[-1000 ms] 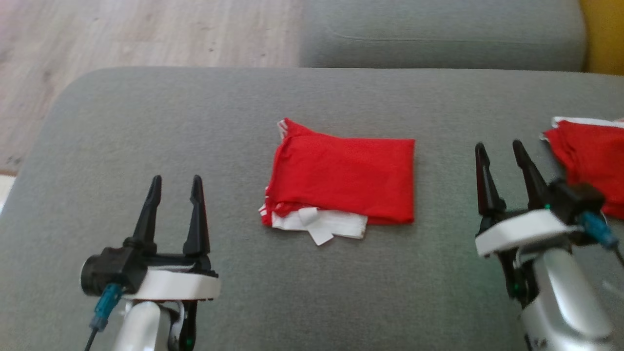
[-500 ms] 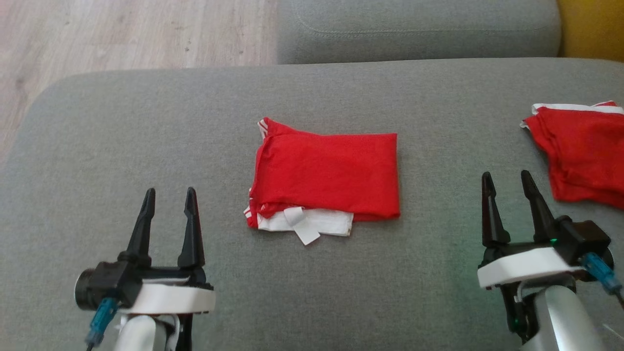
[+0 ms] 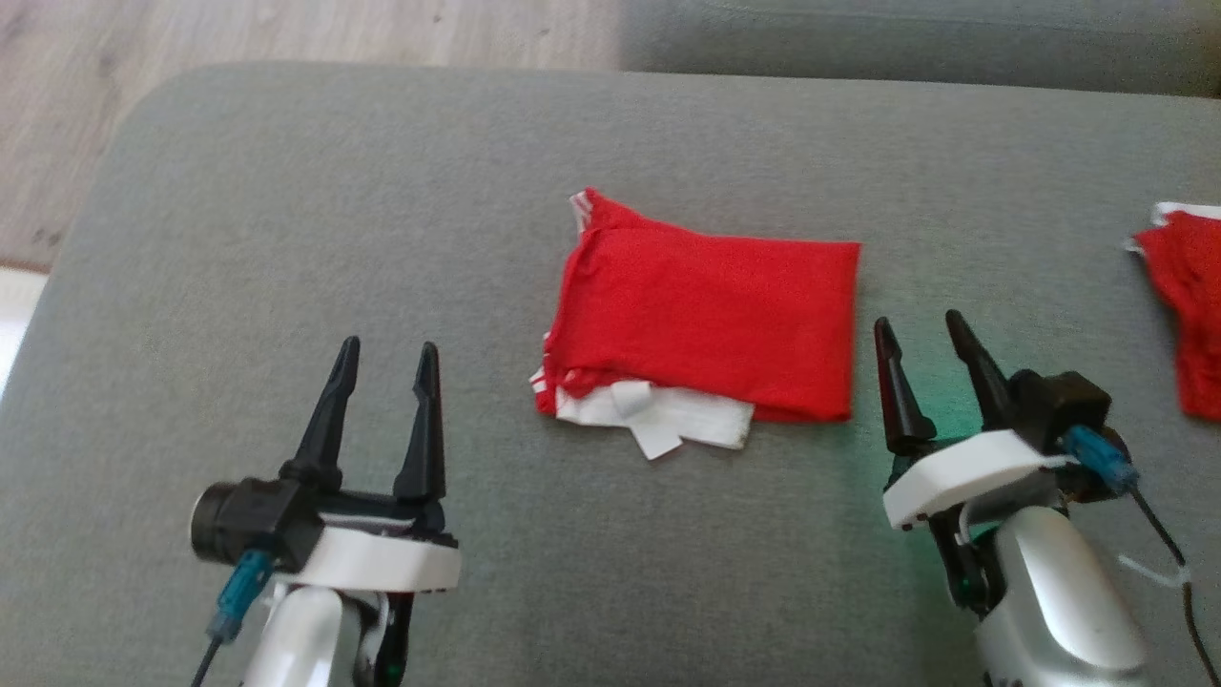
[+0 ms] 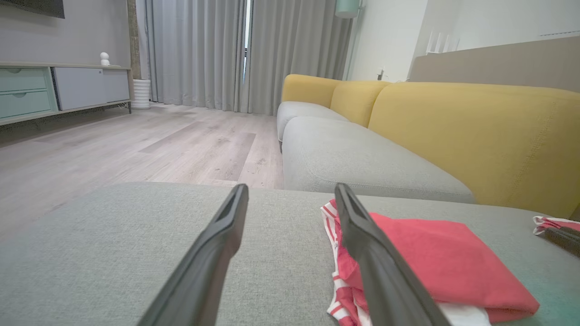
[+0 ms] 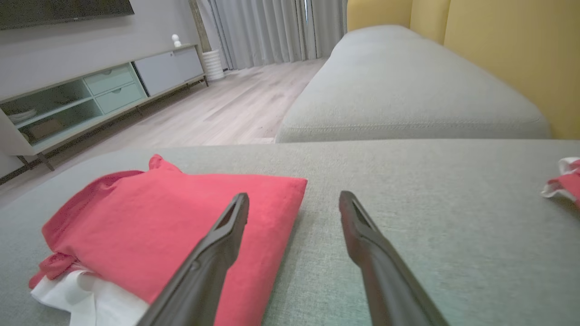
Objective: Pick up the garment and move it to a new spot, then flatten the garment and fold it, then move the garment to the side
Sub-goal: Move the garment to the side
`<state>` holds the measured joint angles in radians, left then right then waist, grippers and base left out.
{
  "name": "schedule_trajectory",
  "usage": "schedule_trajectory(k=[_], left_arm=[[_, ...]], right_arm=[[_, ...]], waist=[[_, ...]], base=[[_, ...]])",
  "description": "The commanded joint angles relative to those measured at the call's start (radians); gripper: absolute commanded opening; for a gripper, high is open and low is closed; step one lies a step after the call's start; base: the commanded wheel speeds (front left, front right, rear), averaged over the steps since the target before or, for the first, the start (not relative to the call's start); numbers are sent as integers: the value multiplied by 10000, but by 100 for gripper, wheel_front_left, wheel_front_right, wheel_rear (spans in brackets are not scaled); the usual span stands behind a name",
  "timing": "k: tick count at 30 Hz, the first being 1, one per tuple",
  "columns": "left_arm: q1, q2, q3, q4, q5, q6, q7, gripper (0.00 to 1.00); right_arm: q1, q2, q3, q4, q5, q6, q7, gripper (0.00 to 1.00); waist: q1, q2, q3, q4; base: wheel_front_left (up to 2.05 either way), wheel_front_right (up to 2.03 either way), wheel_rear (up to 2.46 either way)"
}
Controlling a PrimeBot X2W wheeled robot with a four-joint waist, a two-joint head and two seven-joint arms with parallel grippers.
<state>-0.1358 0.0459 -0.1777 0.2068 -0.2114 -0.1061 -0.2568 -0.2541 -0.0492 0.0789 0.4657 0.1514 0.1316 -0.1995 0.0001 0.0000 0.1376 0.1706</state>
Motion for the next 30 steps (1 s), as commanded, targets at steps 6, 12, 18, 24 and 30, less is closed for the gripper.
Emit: schedule_trajectory(k=[6, 12, 18, 24, 30], left_arm=[[-735, 43, -117, -181, -50, -92, -49, 100], [-844, 43, -334, -130, -72, -107, -49, 100], [-739, 43, -165, -89, 70, -75, -49, 100], [-575, 43, -18, -161, 95, -67, -49, 100], [-435, 43, -115, -283, 185, -57, -49, 100]], right_arm=[[-1124, -11, 465, 1368, 789, -9, 494, 100], [-1769, -11, 665, 2957, 1400, -9, 753, 100], [-2296, -11, 1094, 3899, 1353, -9, 231, 0], [-2597, -35, 1098, 4138, -205, -9, -305, 0], [-2791, -730, 1368, 3716, -1382, -9, -407, 0]], waist=[[-1, 0, 507, 796], [-1, 0, 567, 1066], [-1, 0, 397, 846], [-1, 0, 36, 153], [-1, 0, -199, -655]], base=[[0, 0, 0], [0, 0, 0], [0, 0, 0], [0, 0, 0], [0, 0, 0]])
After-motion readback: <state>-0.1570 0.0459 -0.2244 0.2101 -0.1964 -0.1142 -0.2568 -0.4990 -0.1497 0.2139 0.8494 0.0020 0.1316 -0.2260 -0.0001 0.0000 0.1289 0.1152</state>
